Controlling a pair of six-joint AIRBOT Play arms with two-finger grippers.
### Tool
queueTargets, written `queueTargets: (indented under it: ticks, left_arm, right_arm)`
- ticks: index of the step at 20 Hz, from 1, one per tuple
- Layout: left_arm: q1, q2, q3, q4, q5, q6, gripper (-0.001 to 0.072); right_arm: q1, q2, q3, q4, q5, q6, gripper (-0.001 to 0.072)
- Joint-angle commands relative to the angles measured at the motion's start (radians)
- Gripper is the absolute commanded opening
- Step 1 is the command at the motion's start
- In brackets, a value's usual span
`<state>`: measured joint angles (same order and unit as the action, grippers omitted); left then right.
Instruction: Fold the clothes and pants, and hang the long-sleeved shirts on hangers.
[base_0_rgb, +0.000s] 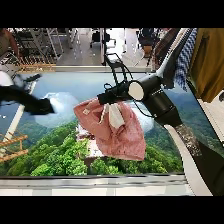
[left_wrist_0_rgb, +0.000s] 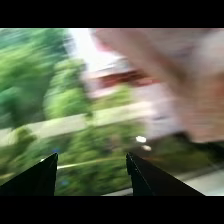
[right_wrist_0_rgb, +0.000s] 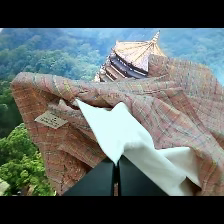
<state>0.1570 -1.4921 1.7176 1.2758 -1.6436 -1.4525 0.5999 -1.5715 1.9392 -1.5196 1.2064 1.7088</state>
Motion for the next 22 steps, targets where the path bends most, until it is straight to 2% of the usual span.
queueTargets:
  ticks: [1, 5, 8, 11, 19, 20, 21, 22]
  left_arm:
    - [0.21, 0.198, -0.216, 0.386, 0.097, -0.026, 0.0433]
    - [0.602, 0.405, -0.615, 0.397, 0.463, -0.051, 0.0442]
    - [0.795, 0.399, -0.708, 0.317, 0.591, -0.059, 0.0438]
    - [0.832, 0.322, -0.709, 0.325, 0.597, -0.051, 0.0399]
    - [0.827, 0.233, -0.709, 0.396, 0.646, -0.051, 0.0397]
    - [0.828, 0.224, -0.709, 0.397, 0.652, -0.051, 0.0385]
    - [0.828, 0.214, -0.709, 0.397, 0.658, -0.051, 0.0342]
    - [0.829, 0.205, -0.709, 0.396, 0.665, -0.051, 0.0342]
  right_arm:
    - [0.005, -0.009, -0.012, -0.003, -0.006, -0.026, 0.0021]
    - [0.005, -0.01, -0.013, -0.003, -0.022, -0.028, 0.0021]
    - [0.005, -0.011, -0.013, -0.004, -0.023, -0.028, 0.0021]
    - [0.005, -0.019, -0.013, -0.004, -0.023, -0.027, 0.0022]
    - [0.005, -0.022, -0.025, -0.004, -0.031, -0.027, 0.0022]
    - [0.005, -0.023, -0.025, -0.004, -0.03, -0.027, 0.0022]
    - [0.005, -0.023, -0.025, -0.004, -0.029, -0.027, 0.0022]
    - [0.005, -0.023, -0.025, -0.004, -0.029, -0.027, 0.0022]
